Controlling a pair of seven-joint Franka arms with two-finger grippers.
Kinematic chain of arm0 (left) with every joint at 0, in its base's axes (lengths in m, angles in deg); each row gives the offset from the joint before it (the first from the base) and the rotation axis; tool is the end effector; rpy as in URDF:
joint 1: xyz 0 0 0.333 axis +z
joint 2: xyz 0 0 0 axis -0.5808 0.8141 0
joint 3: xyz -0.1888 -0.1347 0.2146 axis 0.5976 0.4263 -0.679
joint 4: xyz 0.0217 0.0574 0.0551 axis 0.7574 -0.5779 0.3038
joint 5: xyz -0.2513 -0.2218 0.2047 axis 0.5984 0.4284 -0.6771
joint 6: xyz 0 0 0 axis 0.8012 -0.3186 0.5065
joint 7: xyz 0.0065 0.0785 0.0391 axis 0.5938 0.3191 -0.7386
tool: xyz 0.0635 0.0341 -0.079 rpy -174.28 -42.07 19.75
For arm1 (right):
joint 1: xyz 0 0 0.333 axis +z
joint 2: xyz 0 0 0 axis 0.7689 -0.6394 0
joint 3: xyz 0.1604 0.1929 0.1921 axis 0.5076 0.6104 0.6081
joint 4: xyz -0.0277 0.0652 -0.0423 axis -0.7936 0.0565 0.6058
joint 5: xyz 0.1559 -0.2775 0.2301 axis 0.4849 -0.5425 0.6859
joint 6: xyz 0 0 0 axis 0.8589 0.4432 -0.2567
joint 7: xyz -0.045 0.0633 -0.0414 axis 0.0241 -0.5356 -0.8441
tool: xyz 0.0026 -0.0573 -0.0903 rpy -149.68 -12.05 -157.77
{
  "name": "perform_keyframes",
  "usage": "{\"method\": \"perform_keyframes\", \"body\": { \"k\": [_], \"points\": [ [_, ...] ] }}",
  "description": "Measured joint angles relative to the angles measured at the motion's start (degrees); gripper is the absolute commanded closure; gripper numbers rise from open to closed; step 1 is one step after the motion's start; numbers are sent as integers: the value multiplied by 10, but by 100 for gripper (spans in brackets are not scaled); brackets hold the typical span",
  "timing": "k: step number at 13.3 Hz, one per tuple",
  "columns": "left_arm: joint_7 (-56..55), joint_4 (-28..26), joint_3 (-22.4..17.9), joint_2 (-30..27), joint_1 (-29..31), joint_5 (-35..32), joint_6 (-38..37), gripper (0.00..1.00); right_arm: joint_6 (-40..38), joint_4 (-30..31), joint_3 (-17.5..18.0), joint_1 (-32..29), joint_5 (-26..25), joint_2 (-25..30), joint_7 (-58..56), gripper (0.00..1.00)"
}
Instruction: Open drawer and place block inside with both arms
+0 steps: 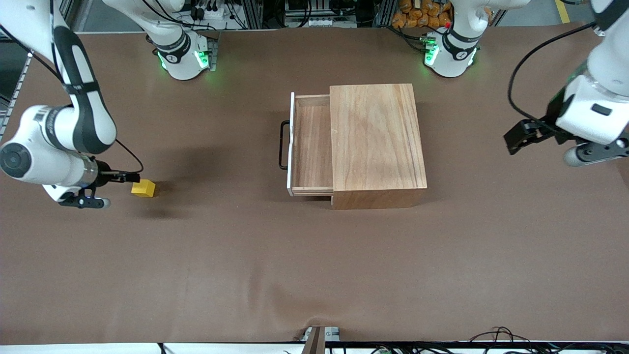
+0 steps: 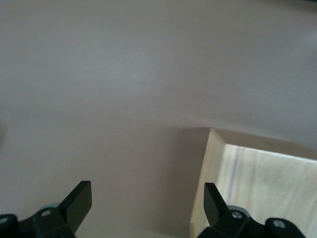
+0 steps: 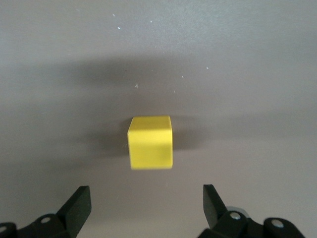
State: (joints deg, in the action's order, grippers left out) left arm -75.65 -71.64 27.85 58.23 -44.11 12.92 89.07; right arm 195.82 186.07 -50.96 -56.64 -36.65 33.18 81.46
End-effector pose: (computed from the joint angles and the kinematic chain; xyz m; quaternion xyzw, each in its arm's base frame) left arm 0.5882 -0.1078 0.6523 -0.9954 -0.0830 -0.0086 0.0473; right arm 0.5699 -0.0766 0.2676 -0.9929 0.0358 0.1132 0.0002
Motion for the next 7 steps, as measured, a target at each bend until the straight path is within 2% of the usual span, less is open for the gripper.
{"method": "perform_keyframes", "body": {
  "k": [3, 7],
  "points": [
    [55, -40, 0, -33, 47, 20, 0, 0, 80, 25, 5, 0, 3, -41, -1, 0],
    [82, -88, 1, -63, 79, 38, 8, 0, 98, 38, 11, 1, 4, -53, -1, 0]
  ]
}}
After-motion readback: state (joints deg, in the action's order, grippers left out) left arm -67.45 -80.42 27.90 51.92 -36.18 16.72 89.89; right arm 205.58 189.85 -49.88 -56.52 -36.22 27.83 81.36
